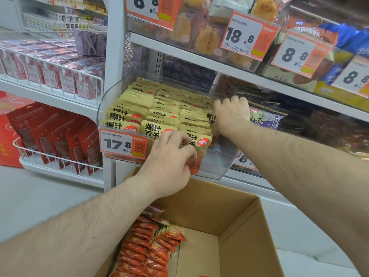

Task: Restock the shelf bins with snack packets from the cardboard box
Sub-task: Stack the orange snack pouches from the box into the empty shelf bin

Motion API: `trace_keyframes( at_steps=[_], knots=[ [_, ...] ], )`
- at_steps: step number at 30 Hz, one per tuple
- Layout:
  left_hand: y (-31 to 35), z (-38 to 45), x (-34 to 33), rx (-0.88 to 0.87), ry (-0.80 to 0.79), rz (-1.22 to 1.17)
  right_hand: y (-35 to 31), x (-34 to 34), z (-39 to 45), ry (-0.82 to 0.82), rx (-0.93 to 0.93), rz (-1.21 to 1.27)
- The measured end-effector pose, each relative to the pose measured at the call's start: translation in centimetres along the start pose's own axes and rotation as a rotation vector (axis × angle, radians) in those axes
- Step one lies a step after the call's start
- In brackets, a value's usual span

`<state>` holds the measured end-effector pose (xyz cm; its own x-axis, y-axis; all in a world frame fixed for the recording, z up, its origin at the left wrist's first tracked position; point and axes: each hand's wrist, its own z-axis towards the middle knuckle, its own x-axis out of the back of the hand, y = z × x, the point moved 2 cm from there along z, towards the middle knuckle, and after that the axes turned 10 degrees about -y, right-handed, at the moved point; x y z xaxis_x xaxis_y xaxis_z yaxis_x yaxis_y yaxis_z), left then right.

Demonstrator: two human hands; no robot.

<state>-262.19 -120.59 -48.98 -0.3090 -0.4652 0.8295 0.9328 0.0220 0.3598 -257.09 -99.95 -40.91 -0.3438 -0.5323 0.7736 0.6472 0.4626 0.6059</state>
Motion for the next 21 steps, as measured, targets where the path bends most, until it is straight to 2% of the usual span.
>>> trace_keyframes(
  at_steps=[3, 5, 7, 8, 10, 12, 14, 17, 21],
  knots=[
    [0.7, -0.2, 0.1, -0.047, 0.032, 0.003, 1.0, 0.7, -2.7, 0.168, -0.054, 0.161],
    [1.4, -0.7, -0.1, -0.045, -0.034, -0.038, 1.5, 0.9, -5.6, 0.381, -0.083, 0.322],
    [2.3, -1.6, -0.7, -0.021, -0.201, -0.082, 0.9, 0.8, -9.8, 0.687, 0.000, 0.533],
    [2.6, -2.1, -1.3, -0.009, -0.328, -0.067, -0.1, 0.3, -12.2, 0.778, 0.084, 0.636],
    [3.0, -3.3, -2.7, 0.000, -0.638, 0.030, -3.4, -1.6, -16.9, 0.753, 0.222, 0.793],
    [3.0, -4.5, -4.1, 0.002, -0.906, 0.139, -7.1, -5.4, -20.3, 0.535, 0.280, 0.947],
    [3.0, -5.6, -5.1, 0.009, -1.051, 0.142, -10.1, -10.2, -22.3, 0.194, 0.261, 1.054],
    [3.0, -6.5, -6.1, 0.028, -1.052, 0.071, -13.1, -17.4, -23.5, -0.385, 0.263, 1.058],
    [2.5, -6.8, -7.6, 0.085, -1.002, -0.017, -15.7, -25.5, -25.4, -0.993, 0.350, 0.730]
  ],
)
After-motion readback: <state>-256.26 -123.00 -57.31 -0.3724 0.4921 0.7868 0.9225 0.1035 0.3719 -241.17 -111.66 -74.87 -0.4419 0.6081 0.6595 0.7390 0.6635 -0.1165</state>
